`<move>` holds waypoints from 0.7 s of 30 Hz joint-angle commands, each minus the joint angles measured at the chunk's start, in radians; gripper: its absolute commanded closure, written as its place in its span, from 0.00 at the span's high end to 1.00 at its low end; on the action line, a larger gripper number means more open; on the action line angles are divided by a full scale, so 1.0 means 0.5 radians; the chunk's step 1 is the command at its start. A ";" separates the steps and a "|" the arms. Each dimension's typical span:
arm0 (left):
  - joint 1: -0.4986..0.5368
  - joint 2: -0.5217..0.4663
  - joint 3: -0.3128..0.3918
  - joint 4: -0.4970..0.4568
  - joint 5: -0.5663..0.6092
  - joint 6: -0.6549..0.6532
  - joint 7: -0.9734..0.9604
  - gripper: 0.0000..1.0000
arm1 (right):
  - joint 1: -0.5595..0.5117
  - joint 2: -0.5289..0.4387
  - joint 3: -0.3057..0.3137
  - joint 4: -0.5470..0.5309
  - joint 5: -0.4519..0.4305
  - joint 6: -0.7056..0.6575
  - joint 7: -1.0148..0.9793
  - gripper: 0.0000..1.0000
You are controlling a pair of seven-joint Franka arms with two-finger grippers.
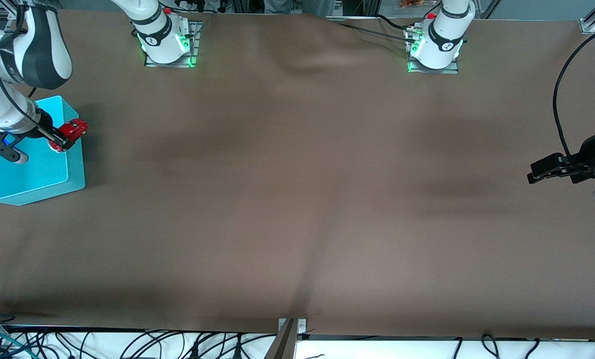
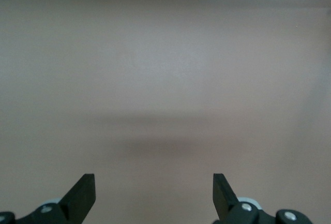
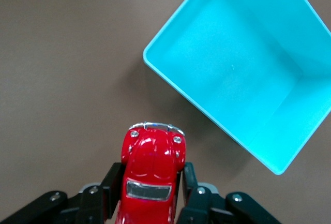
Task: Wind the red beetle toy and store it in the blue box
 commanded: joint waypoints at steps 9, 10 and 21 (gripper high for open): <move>-0.011 0.001 0.017 0.010 0.030 0.009 0.030 1.00 | -0.001 -0.041 -0.007 0.187 0.169 -0.245 -0.631 0.00; -0.011 0.001 0.017 0.013 0.027 0.009 0.030 1.00 | -0.001 -0.041 -0.010 0.199 0.172 -0.267 -0.674 0.00; -0.011 0.001 0.017 0.019 0.027 0.009 0.030 1.00 | -0.007 -0.041 -0.092 0.423 0.261 -0.537 -1.135 0.00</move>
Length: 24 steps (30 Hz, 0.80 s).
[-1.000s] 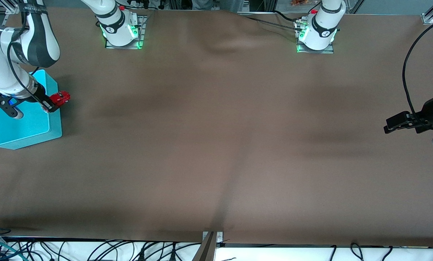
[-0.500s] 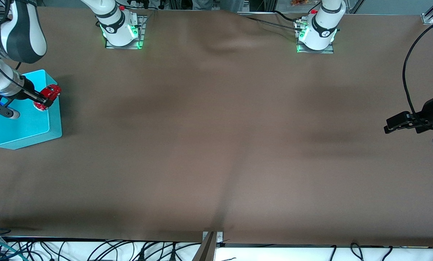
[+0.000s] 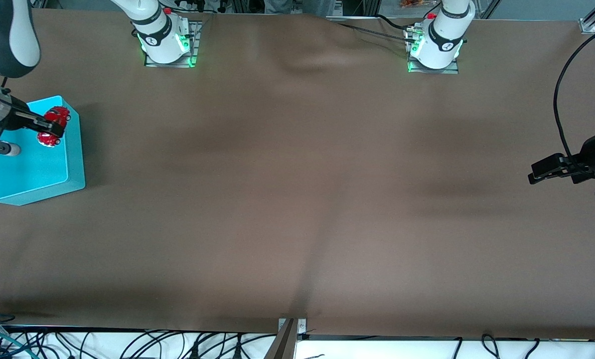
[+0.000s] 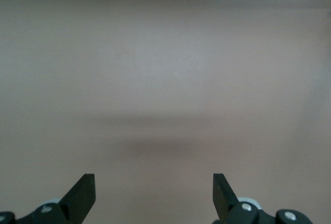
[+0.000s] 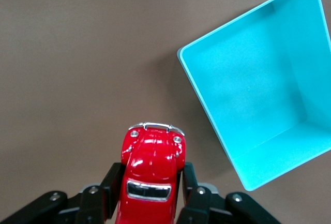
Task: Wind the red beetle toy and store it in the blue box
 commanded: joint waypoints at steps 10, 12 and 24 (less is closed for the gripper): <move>-0.011 0.000 0.012 0.019 0.030 0.004 0.030 1.00 | -0.007 -0.010 -0.152 0.222 0.078 -0.272 -0.536 0.00; -0.011 0.000 0.012 0.019 0.027 0.004 0.030 1.00 | -0.010 -0.010 -0.180 0.222 0.078 -0.272 -0.612 0.00; -0.011 0.000 0.012 0.019 0.030 0.004 0.030 1.00 | -0.013 0.069 -0.352 0.222 0.063 -0.183 -0.993 0.00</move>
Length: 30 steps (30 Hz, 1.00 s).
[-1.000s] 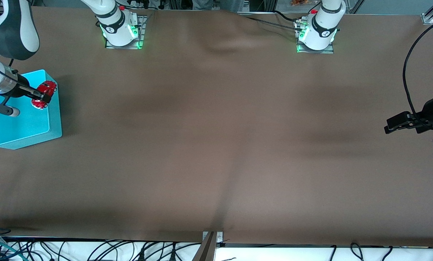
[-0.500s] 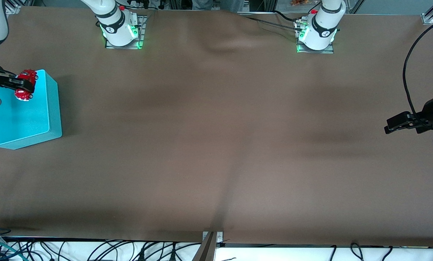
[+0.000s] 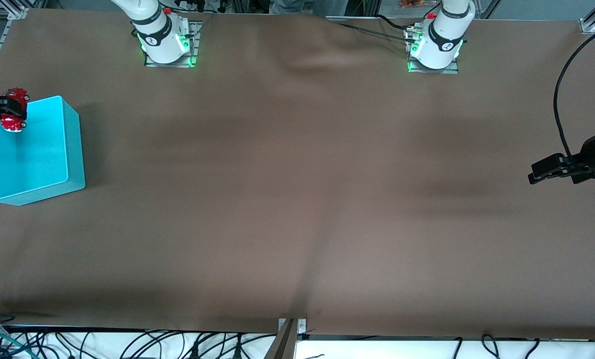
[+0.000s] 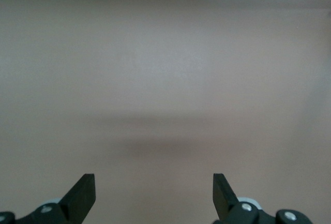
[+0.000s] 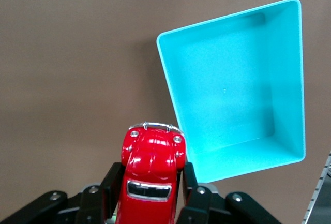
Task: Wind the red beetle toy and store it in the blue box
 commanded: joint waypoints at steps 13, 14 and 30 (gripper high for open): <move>-0.011 0.013 0.015 0.028 0.027 0.004 0.030 1.00 | -0.021 0.247 -0.186 0.036 0.021 0.290 -0.471 0.00; -0.011 0.016 0.015 0.034 0.030 0.004 0.030 1.00 | -0.027 0.256 -0.195 0.036 0.025 0.309 -0.504 0.00; -0.011 0.025 0.018 0.043 0.030 0.004 0.030 1.00 | -0.131 0.431 -0.257 0.018 0.031 0.523 -0.827 0.00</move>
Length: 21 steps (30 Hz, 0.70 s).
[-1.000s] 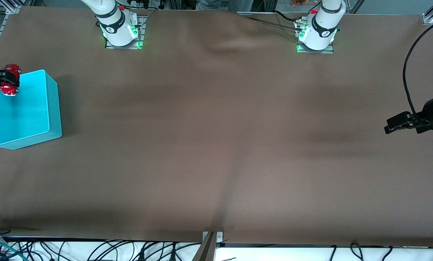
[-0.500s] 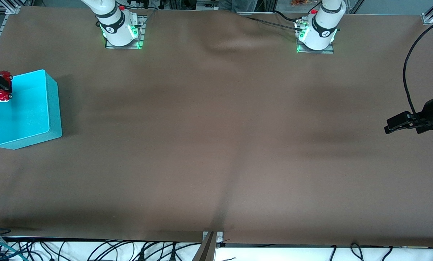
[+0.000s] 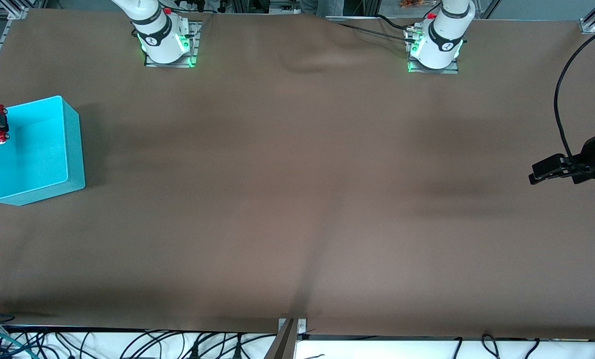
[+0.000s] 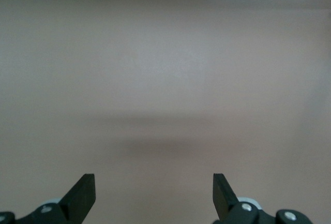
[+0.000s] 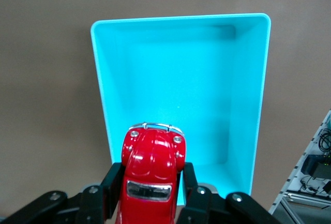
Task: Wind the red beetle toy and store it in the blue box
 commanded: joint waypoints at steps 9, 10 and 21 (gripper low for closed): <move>-0.012 0.022 0.012 0.046 0.027 0.002 0.030 1.00 | -0.144 0.264 -0.004 0.003 0.104 0.245 -0.157 0.00; -0.012 0.022 0.012 0.046 0.030 0.002 0.030 1.00 | -0.153 0.280 -0.004 0.000 0.132 0.254 -0.157 0.00; -0.012 0.022 0.012 0.046 0.030 0.002 0.030 1.00 | -0.181 0.387 -0.004 -0.120 0.172 0.484 -0.203 0.00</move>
